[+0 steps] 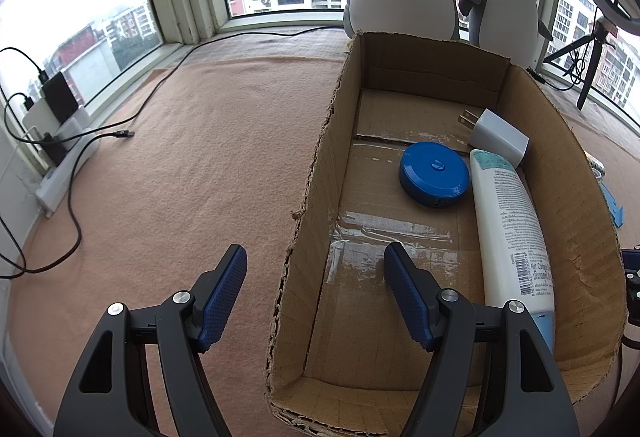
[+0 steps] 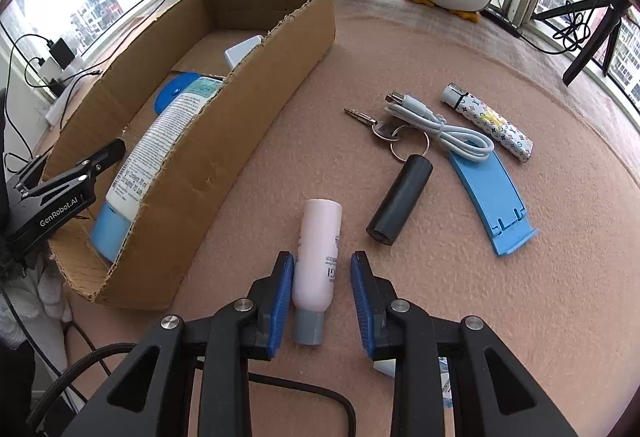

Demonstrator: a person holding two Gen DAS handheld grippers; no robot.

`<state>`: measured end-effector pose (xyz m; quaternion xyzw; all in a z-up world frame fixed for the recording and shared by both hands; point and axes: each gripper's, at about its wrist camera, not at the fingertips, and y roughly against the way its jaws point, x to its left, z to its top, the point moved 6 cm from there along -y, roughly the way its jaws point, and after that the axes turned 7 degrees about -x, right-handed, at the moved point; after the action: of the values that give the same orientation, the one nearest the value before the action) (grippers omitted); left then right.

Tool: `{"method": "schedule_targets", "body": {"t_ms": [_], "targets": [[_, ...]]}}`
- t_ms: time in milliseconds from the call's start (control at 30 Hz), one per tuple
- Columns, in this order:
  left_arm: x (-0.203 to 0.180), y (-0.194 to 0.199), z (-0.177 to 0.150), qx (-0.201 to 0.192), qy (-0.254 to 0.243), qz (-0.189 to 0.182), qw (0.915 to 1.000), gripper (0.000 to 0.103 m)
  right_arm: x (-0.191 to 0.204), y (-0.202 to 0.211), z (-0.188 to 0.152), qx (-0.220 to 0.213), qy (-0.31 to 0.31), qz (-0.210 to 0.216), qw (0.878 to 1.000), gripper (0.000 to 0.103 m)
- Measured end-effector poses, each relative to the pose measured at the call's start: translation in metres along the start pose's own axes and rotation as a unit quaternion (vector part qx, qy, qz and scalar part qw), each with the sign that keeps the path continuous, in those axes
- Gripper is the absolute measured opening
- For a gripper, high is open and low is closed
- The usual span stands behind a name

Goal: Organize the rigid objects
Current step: 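Grasp the pink bottle with the right gripper and lift it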

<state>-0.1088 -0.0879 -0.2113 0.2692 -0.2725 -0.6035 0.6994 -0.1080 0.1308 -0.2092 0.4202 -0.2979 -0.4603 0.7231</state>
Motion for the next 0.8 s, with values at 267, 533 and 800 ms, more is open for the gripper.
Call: {"method": "schedule_targets", "body": {"t_ms": [267, 533, 800], "targets": [[0.0, 0.0, 0.0, 0.0, 0.0, 0.0, 1.0, 0.071, -0.003, 0.006, -0.001, -0.013, -0.012, -0.005, 1.0, 0.018], [0.0, 0.0, 0.0, 0.0, 0.0, 0.0, 1.0, 0.071, 0.0, 0.04, 0.018, -0.058, -0.024, 0.0, 0.998, 0.018], [0.0, 0.0, 0.0, 0.0, 0.001, -0.001, 1.0, 0.071, 0.019, 0.063, 0.06, -0.115, -0.031, 0.026, 0.993, 0.018]]}}
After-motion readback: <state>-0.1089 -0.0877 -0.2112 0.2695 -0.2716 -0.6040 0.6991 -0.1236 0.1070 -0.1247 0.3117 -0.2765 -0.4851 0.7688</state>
